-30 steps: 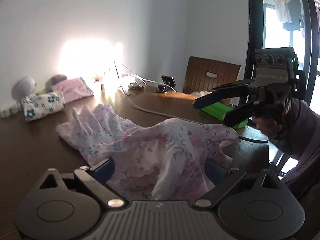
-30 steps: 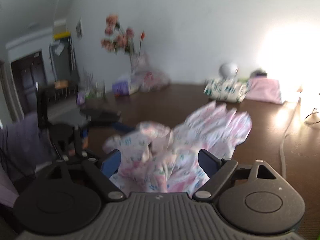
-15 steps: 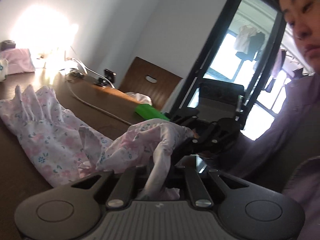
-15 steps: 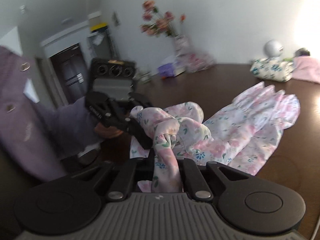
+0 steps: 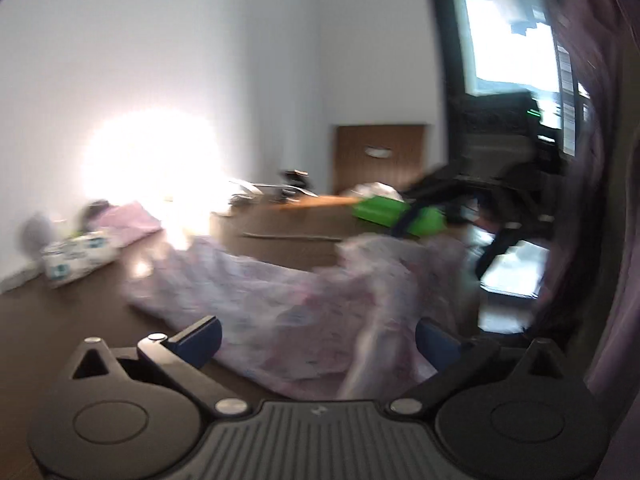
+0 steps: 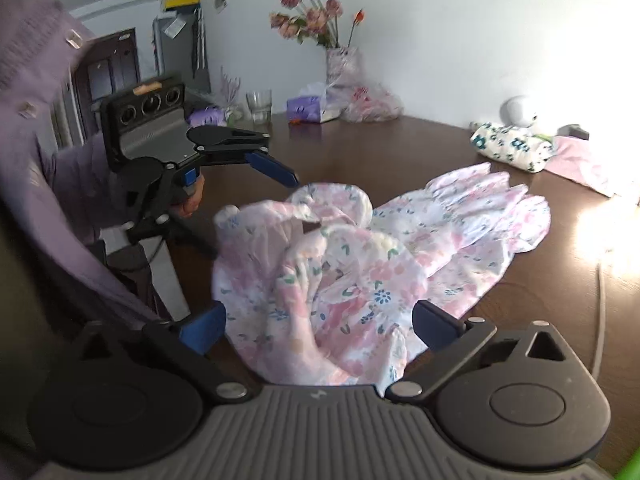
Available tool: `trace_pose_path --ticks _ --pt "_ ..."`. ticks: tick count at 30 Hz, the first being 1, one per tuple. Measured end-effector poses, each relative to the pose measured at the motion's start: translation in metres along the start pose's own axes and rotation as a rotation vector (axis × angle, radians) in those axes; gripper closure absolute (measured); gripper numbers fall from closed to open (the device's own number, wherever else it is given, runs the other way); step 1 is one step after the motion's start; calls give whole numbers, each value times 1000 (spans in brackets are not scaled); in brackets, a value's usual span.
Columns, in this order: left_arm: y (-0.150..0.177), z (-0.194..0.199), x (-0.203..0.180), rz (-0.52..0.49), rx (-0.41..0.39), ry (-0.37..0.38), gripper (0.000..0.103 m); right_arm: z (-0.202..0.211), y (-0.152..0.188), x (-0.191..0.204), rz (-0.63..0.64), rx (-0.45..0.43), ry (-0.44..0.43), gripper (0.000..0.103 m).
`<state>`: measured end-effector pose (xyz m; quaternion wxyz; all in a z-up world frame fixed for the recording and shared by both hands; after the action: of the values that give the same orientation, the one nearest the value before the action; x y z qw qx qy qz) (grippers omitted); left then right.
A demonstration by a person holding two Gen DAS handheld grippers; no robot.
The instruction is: Fold clothes
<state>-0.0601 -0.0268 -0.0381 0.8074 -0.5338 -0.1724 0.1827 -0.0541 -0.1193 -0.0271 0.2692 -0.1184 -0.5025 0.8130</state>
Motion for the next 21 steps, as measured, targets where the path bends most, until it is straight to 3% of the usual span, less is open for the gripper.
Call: trace_pose_path --ticks 1,4,5,7,9,10,13,15,17,19,21 --pt "1 -8 -1 4 21 44 1 -7 0 -4 -7 -4 -10 6" --pt "-1 -29 0 36 69 155 14 -19 -3 -6 -27 -19 -84 46" --pt "-4 -32 2 50 66 178 22 -20 -4 -5 -26 -24 -123 67" --pt "-8 -37 5 81 59 236 41 -19 -6 -2 -34 -23 -205 88" --pt "-9 -43 6 113 64 315 67 -19 -5 -3 -87 -1 -281 94" --pt "-9 -45 6 129 66 354 69 -19 -5 -4 -115 9 -319 94" --pt "-6 -51 7 177 82 430 79 -22 -3 -14 -196 54 -326 93" --pt "-2 -56 12 266 110 456 86 -19 -2 -9 -151 45 -294 74" --pt "-1 -63 25 404 140 478 86 -15 -2 -3 -94 31 -257 42" --pt "2 -66 36 490 157 469 87 -10 -2 3 -37 17 -221 16" --pt "6 -70 45 563 173 465 87 -6 -2 9 21 3 -184 14"
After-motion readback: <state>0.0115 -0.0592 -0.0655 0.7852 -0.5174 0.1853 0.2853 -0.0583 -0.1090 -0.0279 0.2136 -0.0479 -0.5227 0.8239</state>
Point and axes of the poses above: each gripper's, at about its wrist camera, not at the fingertips, and z roughly against the way its jaws point, x to its left, y to its underside, the point moved 9 cm from there along -z, roughly the way its jaws point, and after that the axes turned 5 degrees about -x, right-handed, at the moved point
